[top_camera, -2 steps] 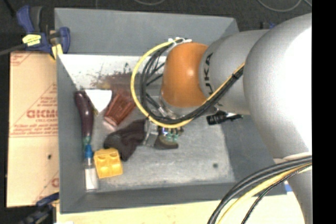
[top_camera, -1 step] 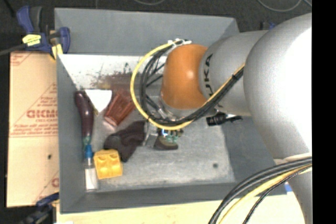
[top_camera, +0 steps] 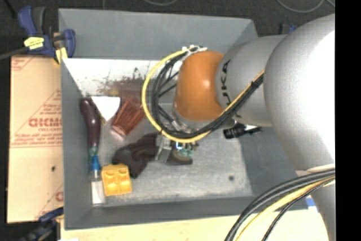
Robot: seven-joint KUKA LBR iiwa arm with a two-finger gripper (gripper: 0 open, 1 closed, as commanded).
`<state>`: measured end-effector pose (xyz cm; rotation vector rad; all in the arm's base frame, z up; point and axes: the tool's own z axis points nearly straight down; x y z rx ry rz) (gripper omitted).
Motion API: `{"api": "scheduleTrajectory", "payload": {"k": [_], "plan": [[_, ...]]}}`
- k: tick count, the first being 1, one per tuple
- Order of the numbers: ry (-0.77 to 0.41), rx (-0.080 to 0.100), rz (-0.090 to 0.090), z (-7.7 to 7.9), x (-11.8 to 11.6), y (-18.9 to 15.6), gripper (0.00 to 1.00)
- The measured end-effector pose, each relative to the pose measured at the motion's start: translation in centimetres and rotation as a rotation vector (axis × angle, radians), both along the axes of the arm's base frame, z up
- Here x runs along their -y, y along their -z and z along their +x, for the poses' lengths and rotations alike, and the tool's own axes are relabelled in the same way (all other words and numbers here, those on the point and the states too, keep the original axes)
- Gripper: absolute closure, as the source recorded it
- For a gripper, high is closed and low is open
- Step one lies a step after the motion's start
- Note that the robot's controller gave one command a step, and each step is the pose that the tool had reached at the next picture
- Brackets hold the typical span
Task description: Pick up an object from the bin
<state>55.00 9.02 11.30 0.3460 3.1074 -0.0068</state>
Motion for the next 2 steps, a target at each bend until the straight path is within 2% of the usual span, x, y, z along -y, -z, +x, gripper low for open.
{"api": "scheduleTrajectory", "payload": {"k": [1,2], "plan": [[-0.006,0.006,0.000,-1.6,0.6,-0.8,1.00],[0.027,0.002,0.000,-2.7,0.6,-0.6,1.00]]}}
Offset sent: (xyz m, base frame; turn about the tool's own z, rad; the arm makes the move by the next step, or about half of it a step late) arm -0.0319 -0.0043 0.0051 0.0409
